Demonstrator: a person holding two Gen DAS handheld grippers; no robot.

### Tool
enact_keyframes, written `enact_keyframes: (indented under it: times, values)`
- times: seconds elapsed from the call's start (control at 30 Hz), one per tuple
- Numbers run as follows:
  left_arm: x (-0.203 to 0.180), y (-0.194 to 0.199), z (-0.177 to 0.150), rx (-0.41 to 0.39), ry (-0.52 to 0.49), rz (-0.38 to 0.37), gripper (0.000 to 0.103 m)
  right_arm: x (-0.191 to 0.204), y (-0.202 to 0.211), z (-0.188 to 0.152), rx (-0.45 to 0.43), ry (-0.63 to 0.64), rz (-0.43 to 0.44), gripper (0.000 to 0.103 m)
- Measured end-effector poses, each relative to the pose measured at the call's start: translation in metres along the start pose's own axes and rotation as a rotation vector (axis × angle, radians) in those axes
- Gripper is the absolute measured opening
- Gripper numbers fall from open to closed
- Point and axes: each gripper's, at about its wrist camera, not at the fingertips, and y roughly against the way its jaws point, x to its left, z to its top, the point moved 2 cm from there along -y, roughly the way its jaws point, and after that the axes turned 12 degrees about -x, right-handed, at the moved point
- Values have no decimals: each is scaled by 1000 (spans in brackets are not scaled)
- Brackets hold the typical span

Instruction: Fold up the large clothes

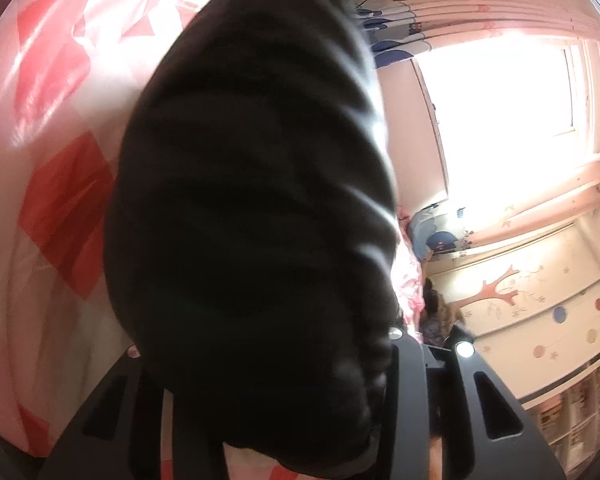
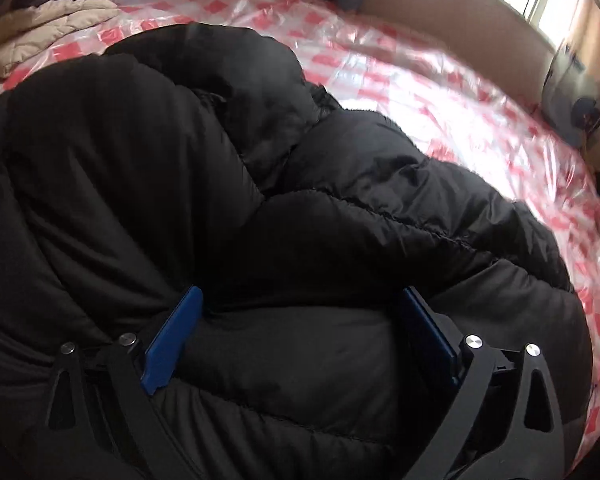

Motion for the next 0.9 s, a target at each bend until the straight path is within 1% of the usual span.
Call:
enact_keyframes:
  times: [0.03, 0.07, 0.1, 0.17, 0.2, 0.23, 0.27, 0.3, 0.33, 0.37, 0.4, 0.43, 0.47, 0.53, 0.57, 0.6, 0.67, 0.7, 0.73, 0.77, 0.8, 0.83, 0.87, 0.9]
  values:
    - [2, 3, 2, -7, 4, 2, 39, -3, 5, 3, 8, -25, 10, 93]
    - [5, 5, 3, -10, 20, 2, 42, -2, 18, 5, -19, -40, 21, 93]
    - [7, 4, 2, -12, 34, 5, 43, 1, 39, 6, -85, -35, 22, 93]
    - [14, 7, 4, -18, 75, -1, 48, 10, 61, 2, -145, -12, 16, 93]
    - [16, 6, 4, -19, 82, 0, 50, 20, 58, -6, -122, 14, 29, 93]
    - [16, 5, 5, -17, 82, 0, 55, 28, 48, -15, -77, 47, 34, 94]
    - [16, 3, 4, -15, 85, -2, 57, 34, 37, -26, -60, 71, 28, 94]
    - [18, 4, 5, -20, 87, -4, 57, 34, 36, -27, -64, 70, 30, 94]
    - [18, 4, 5, -26, 83, -1, 57, 29, 38, -24, -49, 39, 39, 94]
    - [20, 5, 4, -29, 83, 1, 57, 24, 48, -20, -64, -13, 49, 94]
    - [21, 6, 5, -30, 86, -1, 57, 21, 62, -17, -120, -40, 49, 94]
    - [22, 6, 5, -28, 88, -5, 57, 17, 72, -16, -152, -34, 29, 94]
    - [23, 6, 5, -28, 92, -8, 57, 19, 75, -19, -151, -17, 7, 94]
    - [26, 6, 6, -23, 97, -20, 57, 25, 55, -35, -73, 3, 11, 95]
    - [26, 6, 5, -24, 89, -18, 57, 26, 47, -41, -81, 5, 13, 96]
    - [24, 6, 4, -30, 63, -9, 57, 24, 46, -43, -86, 12, 11, 96]
    - [19, 8, 5, -41, 27, -2, 49, 17, 51, -35, -52, -25, 26, 95]
    - [19, 9, 5, -43, 21, -3, 47, 16, 60, -33, -75, -42, 27, 95]
    - [20, 10, 6, -43, 21, -7, 44, 14, 71, -30, -128, -38, 5, 95]
    - [23, 10, 6, -43, 23, -12, 41, 14, 75, -30, -146, -24, -14, 95]
    - [23, 10, 7, -44, 19, -15, 40, 14, 70, -35, -122, -6, -23, 95]
    - [20, 11, 7, -41, 2, -19, 38, 15, 63, -43, -90, -11, -7, 96]
    - [13, 11, 5, -44, -40, -21, 35, 15, 52, -51, -74, -28, 5, 97]
    - [0, 11, -3, -53, -115, -17, 33, 18, 47, -54, -78, -19, -1, 97]
